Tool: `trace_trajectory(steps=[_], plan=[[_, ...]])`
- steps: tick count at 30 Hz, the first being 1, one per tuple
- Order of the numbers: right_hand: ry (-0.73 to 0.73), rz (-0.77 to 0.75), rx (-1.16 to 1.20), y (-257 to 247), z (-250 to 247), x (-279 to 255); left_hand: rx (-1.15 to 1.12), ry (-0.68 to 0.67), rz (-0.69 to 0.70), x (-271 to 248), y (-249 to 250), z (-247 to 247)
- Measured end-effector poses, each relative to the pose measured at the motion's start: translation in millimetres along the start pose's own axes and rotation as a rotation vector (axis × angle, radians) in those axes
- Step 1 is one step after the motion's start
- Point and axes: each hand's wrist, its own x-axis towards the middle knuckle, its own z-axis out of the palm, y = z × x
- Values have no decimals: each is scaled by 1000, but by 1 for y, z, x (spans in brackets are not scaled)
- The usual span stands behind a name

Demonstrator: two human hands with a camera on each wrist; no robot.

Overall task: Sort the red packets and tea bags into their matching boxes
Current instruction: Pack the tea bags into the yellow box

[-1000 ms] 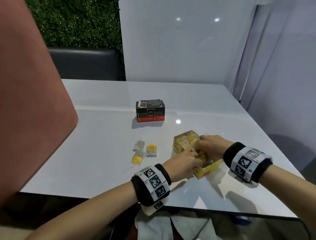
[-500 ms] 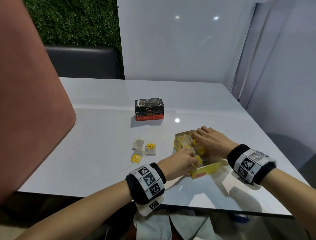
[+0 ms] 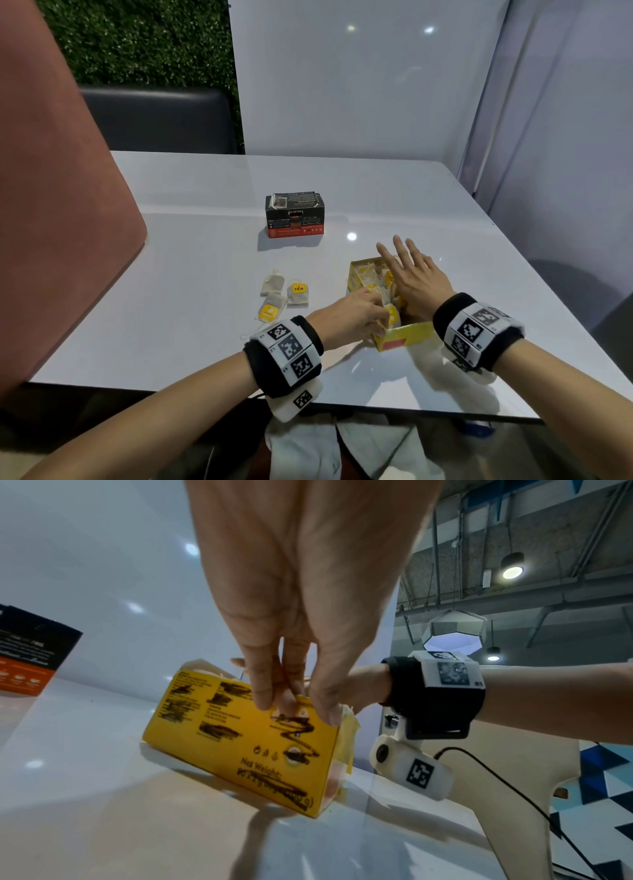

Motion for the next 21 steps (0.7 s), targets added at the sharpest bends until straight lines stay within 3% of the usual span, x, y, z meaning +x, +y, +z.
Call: trace_trajectory(steps=[5,10,15,21], plan=[[-76,-17,52,7,-11,-7,-36,-49,-17,0,-1,-11],[49,-39,367,26,-38,-25,-110,-12,-45,-4,0,-9],[-313,-255,318,-3,-35,-39,-154,33,-34,-3,3,-7],[-397,-309,471,-4,-31,-23,-193,57,-56,-4,2,-8]])
